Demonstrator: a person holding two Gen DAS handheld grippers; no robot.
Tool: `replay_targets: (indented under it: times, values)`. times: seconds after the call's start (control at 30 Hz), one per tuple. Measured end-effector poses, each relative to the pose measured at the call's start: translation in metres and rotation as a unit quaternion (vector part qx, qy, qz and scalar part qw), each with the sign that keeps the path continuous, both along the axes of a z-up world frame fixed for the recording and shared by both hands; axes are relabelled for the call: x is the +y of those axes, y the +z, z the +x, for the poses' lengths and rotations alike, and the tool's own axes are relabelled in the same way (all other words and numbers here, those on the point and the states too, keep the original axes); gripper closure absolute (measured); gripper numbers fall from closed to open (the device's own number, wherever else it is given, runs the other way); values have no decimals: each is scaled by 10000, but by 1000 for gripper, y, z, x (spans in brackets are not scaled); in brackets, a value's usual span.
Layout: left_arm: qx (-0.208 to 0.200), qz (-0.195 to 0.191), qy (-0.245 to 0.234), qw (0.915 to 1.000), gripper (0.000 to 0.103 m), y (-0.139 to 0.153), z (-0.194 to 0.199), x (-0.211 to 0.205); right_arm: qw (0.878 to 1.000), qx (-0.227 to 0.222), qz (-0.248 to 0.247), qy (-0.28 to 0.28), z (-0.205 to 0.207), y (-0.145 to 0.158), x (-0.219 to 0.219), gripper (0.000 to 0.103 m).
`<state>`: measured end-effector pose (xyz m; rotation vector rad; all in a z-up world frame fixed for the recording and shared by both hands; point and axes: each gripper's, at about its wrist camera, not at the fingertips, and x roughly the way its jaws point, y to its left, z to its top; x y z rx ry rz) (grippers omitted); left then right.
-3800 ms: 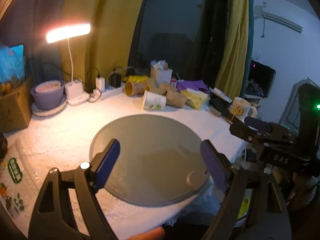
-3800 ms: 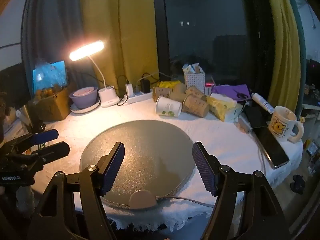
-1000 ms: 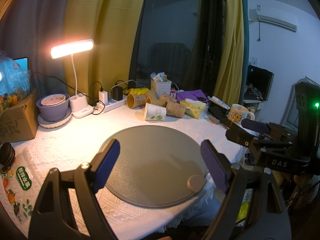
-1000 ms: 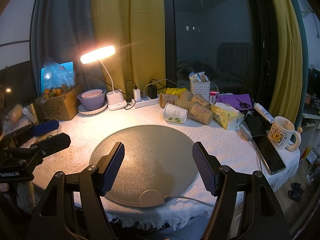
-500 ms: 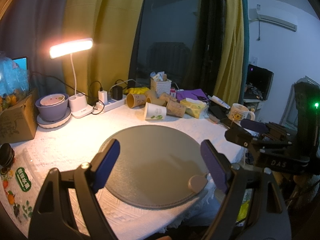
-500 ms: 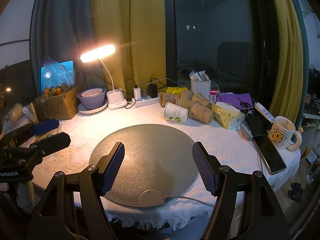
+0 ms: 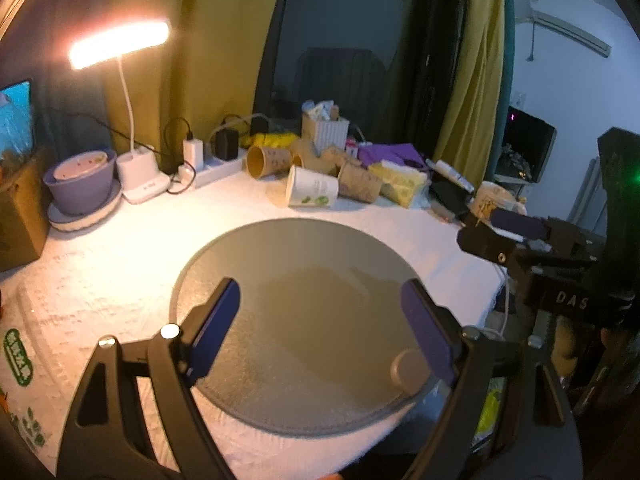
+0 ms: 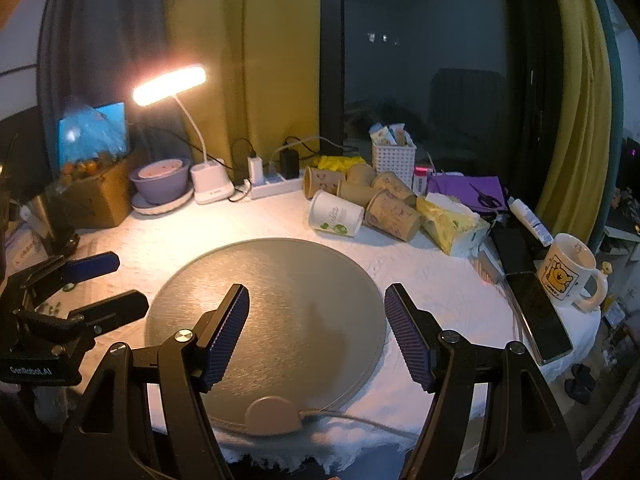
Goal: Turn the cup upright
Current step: 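Move the left tool toward the white leaf-print cup lying on its side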
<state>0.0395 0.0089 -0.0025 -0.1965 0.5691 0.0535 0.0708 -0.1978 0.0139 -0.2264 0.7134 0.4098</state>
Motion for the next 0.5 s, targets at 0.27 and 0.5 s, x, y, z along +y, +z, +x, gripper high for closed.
replay_targets:
  times: [0.27, 0.5]
  values:
    - [267, -78, 1, 9996, 19, -9, 41, 7, 9995, 264, -182, -15, 38, -16, 4, 30]
    - [530, -111, 47, 9985, 19, -17, 80, 16, 9988, 431, -238, -24, 75, -27, 6, 30]
